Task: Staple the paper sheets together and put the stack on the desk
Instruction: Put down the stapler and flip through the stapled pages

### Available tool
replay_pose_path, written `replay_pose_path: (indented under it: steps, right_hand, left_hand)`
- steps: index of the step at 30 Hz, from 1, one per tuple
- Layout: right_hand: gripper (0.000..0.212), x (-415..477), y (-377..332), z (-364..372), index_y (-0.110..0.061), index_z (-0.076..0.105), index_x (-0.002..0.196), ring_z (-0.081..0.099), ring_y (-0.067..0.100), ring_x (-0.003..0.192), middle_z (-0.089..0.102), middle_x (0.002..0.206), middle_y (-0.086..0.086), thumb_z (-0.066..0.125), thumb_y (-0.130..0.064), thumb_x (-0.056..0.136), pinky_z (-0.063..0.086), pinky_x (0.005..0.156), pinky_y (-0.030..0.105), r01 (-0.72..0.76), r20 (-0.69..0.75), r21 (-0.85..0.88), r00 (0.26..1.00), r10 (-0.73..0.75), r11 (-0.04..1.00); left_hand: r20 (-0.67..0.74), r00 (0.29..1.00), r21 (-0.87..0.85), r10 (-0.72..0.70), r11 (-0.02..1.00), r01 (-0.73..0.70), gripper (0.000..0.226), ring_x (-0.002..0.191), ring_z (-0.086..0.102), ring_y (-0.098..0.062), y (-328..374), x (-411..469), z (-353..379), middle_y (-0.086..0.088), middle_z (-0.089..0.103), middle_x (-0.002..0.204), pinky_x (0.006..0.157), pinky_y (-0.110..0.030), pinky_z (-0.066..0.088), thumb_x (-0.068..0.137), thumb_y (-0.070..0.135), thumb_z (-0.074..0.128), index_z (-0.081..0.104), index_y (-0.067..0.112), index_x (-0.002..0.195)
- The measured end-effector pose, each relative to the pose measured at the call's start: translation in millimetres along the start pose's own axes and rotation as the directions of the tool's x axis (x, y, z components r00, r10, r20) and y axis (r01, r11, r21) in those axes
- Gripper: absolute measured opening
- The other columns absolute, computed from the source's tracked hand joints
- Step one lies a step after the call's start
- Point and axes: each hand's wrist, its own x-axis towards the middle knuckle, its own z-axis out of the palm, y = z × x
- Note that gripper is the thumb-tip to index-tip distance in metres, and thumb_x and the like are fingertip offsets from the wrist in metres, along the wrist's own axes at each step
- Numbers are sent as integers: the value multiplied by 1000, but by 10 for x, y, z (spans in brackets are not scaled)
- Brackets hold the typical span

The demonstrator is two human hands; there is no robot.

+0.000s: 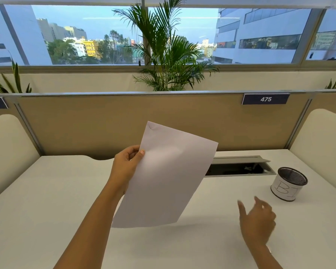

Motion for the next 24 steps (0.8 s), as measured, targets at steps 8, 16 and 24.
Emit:
replay_pose_path:
  steps: [8, 16, 24]
  right_hand:
    - [55, 26, -1125, -328, -27, 47, 133, 54, 7, 117, 57, 127, -13, 52, -53, 85, 41, 97, 26, -194, 520, 747, 766, -377, 636]
    - [24, 70, -1228, -339, -23, 59, 109, 65, 17, 100, 68, 108, 0, 64, -19, 85, 55, 80, 27, -227, 435, 826, 839, -327, 516]
    - [33, 44, -1161, -363, -19, 58, 116, 66, 19, 97, 67, 110, 1, 65, -18, 84, 54, 67, 21, -216, 448, 816, 823, -350, 536]
  left_hand:
    - [-32, 998, -70, -48, 996, 46, 16, 86, 66, -20, -17, 19, 92, -2, 70, 97, 74, -30, 54, 92, 14, 57, 65, 11, 106]
    - [-45, 998, -92, -43, 995, 39, 15, 88, 66, -17, -18, 31, 91, 0, 69, 100, 72, -31, 54, 92, 14, 55, 64, 16, 104]
    - [-210, 978, -108, 1, 994, -25, 21, 98, 64, -18, 124, 213, 138, 2, 70, 103, 87, -37, 53, 86, 30, 65, 69, 18, 103]
